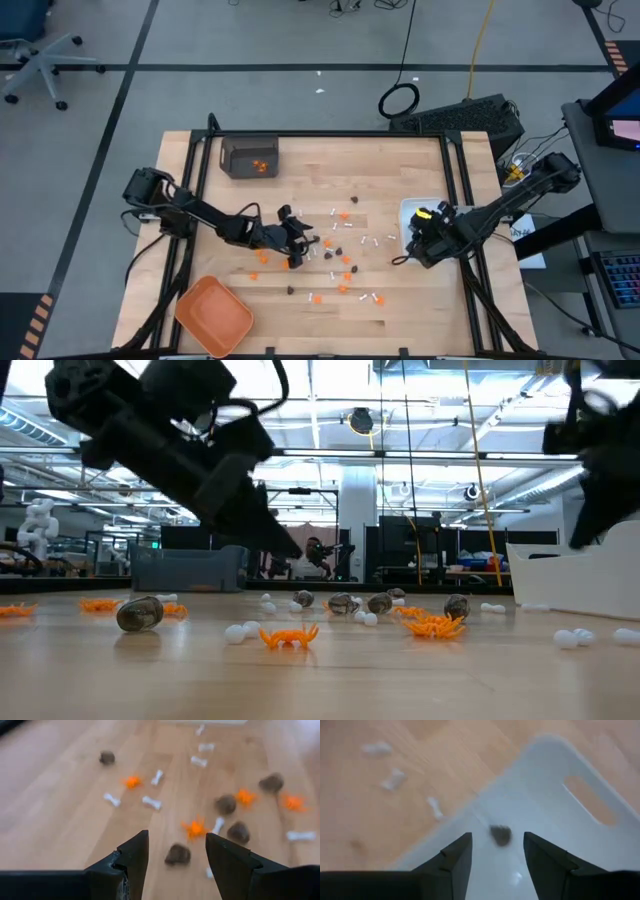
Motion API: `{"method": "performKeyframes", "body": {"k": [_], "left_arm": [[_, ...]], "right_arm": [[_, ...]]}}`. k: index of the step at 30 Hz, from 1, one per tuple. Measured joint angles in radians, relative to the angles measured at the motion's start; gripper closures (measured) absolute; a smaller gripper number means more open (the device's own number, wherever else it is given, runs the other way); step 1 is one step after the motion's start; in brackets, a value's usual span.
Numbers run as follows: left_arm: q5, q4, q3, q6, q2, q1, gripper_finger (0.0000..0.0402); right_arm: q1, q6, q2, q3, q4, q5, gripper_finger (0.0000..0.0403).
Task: Sort Halloween decoration
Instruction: Put the black skull toy into the white bin
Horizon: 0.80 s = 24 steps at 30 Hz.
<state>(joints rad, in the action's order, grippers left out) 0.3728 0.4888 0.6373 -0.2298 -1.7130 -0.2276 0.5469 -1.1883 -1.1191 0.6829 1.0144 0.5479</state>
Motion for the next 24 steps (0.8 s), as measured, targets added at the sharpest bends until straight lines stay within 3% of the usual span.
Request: {"method": "performKeyframes", "body": {"k": [5,12,17,24], "left_arm": [[-0.06,0.069,0.0,0.001,-0.046,0.004,0.0205],[-0.072,0.107,0.0,0.034,-0.093,0.028,0.0205],[-0.134,0.113,0.0,0.028,-0.141,0.061,0.0205],[-0.137,0.161,0.0,0.03,-0.163,0.068,0.0208]], "right_arm": [[0.07,0.078,0.0,0.086,-0.035,0.114,0.0256],[0.144,0.446,-0.023,0.097,-0.374,0.289,0.0268],[0.142,0.623,-0.102,0.084,-0.62,0.293,0.0268],[0.142,0.786,-0.287,0.064,-0.891,0.291,0.0268]]}}
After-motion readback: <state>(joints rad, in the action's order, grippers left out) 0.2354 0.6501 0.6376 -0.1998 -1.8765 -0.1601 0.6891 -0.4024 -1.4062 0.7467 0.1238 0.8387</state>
